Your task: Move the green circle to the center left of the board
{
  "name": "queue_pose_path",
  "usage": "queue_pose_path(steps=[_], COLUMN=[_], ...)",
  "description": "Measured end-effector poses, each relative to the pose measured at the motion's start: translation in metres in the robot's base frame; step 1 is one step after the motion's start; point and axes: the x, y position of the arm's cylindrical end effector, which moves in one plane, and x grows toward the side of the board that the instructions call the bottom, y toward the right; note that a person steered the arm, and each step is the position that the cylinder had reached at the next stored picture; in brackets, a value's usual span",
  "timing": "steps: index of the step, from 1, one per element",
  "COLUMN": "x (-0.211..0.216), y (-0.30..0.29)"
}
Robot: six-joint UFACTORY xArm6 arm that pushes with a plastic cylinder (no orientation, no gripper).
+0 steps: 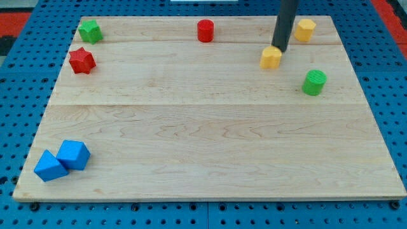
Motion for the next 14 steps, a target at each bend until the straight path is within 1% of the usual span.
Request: queue_pose_path(steps=[1,2,3,4,6,7,8,9,10,11,12,13,14], x=[0.014,-0.015,-0.032,-0.031,-0.029,-0.03,-0.024,-0.012,0.021,0.067,0.089,0.088,0.088], y=[-0.003,-0.003,0.002,0.013,0.013,0.03,0.079,0.103,0.121,0.135,0.095,0.022,0.021])
